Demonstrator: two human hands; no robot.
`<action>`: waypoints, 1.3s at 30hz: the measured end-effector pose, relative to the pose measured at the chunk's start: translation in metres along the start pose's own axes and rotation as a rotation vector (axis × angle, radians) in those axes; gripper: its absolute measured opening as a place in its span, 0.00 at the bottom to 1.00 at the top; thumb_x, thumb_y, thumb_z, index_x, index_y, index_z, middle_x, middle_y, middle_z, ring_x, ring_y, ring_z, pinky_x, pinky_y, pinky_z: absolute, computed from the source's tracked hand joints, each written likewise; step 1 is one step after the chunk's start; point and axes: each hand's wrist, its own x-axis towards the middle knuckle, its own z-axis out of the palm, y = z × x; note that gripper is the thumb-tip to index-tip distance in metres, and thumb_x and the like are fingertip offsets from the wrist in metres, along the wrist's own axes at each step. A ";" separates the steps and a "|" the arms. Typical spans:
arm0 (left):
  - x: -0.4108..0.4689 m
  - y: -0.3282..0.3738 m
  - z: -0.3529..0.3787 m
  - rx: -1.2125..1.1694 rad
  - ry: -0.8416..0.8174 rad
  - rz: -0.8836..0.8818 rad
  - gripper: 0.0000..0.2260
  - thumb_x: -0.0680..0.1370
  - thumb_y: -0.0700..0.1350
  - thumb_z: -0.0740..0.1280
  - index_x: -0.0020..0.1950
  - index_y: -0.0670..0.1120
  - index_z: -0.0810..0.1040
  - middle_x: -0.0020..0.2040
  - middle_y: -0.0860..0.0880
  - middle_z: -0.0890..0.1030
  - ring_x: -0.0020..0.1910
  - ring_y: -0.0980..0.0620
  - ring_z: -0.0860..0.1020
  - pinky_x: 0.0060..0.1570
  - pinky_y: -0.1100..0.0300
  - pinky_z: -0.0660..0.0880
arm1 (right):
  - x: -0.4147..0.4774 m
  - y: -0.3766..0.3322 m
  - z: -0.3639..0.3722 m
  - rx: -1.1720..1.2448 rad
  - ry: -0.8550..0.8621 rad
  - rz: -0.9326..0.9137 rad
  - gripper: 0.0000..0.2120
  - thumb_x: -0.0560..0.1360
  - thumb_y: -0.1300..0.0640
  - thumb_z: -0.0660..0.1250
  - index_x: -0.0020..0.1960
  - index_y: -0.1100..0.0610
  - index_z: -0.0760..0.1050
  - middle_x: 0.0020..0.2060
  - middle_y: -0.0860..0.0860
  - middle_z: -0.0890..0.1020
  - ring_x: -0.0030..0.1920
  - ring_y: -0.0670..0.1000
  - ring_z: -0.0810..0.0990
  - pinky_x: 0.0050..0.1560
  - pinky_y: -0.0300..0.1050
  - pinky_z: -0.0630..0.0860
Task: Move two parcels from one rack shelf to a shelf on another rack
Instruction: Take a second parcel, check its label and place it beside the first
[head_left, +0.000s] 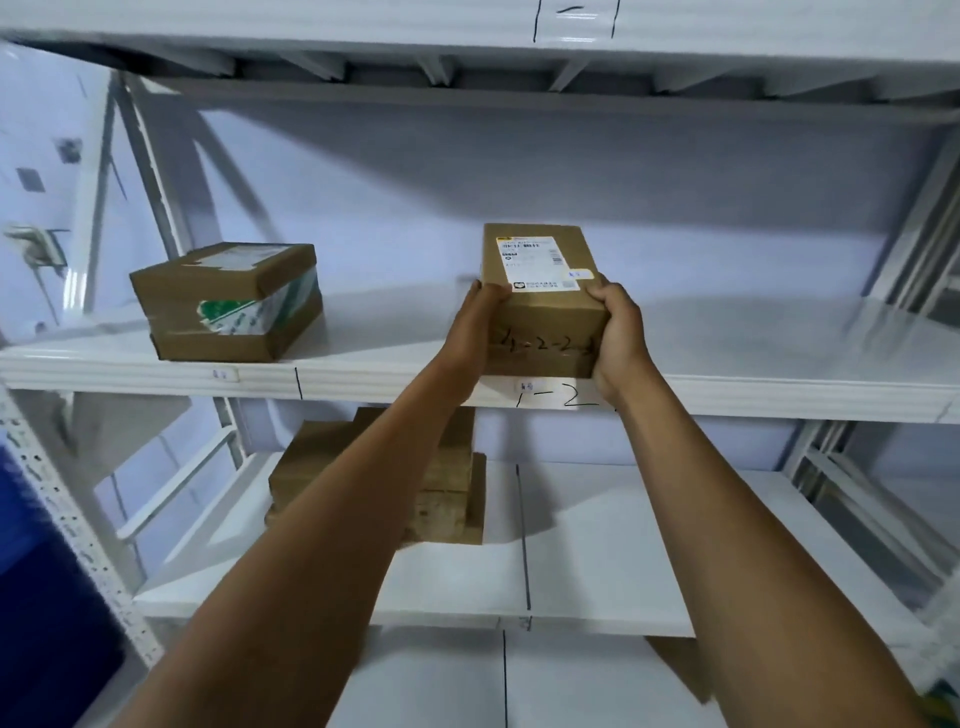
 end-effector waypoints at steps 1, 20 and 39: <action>0.004 -0.002 -0.002 0.013 -0.016 -0.021 0.38 0.66 0.68 0.66 0.74 0.54 0.77 0.66 0.43 0.85 0.64 0.37 0.84 0.68 0.36 0.79 | 0.002 0.004 -0.001 0.006 -0.003 0.012 0.20 0.79 0.48 0.57 0.64 0.52 0.80 0.49 0.53 0.88 0.43 0.51 0.85 0.44 0.47 0.79; 0.020 0.000 -0.016 -0.006 -0.135 -0.097 0.40 0.70 0.77 0.64 0.76 0.57 0.77 0.67 0.45 0.86 0.65 0.41 0.85 0.70 0.36 0.78 | 0.023 0.014 -0.001 -0.023 -0.028 0.146 0.22 0.81 0.38 0.54 0.53 0.47 0.84 0.44 0.53 0.88 0.46 0.55 0.85 0.53 0.54 0.80; 0.030 -0.006 -0.016 0.197 0.038 -0.118 0.48 0.61 0.88 0.56 0.69 0.60 0.83 0.62 0.46 0.88 0.61 0.42 0.86 0.68 0.40 0.79 | 0.021 0.009 -0.008 -0.005 -0.059 0.210 0.26 0.80 0.37 0.58 0.68 0.51 0.81 0.51 0.54 0.89 0.47 0.54 0.89 0.48 0.52 0.85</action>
